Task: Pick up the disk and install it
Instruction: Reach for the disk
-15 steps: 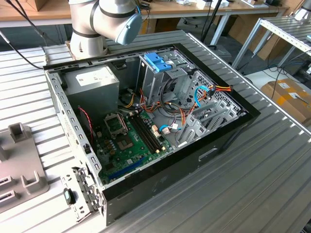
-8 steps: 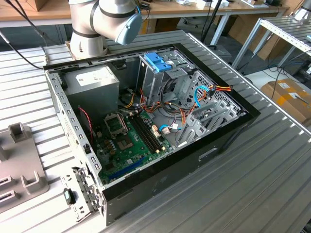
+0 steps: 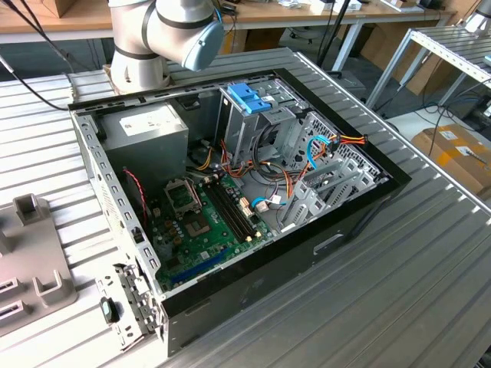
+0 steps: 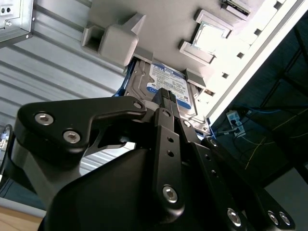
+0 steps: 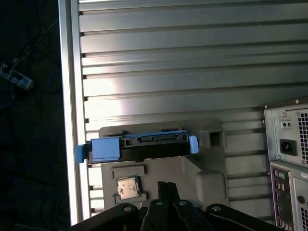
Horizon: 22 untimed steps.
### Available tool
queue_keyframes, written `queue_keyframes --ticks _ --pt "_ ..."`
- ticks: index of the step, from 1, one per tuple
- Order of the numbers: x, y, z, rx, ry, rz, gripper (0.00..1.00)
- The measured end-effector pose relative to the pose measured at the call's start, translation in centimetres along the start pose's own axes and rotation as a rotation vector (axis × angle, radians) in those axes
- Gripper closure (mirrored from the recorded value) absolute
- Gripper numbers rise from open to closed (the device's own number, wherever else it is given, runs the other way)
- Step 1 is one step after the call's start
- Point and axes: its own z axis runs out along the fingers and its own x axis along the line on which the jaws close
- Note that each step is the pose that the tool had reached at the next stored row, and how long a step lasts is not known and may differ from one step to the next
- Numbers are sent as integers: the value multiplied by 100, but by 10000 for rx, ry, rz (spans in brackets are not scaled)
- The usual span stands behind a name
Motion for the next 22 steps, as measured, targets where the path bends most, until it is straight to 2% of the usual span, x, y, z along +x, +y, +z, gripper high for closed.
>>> queue_keyframes --ticks 4,8,17,22 --pt "41 21 13 -2 -3 0 89" --pt "104 84 22 0 -1 1 89" --pt "133 213 35 -1 -1 0 89" --pt "178 254 56 0 -1 0 89"
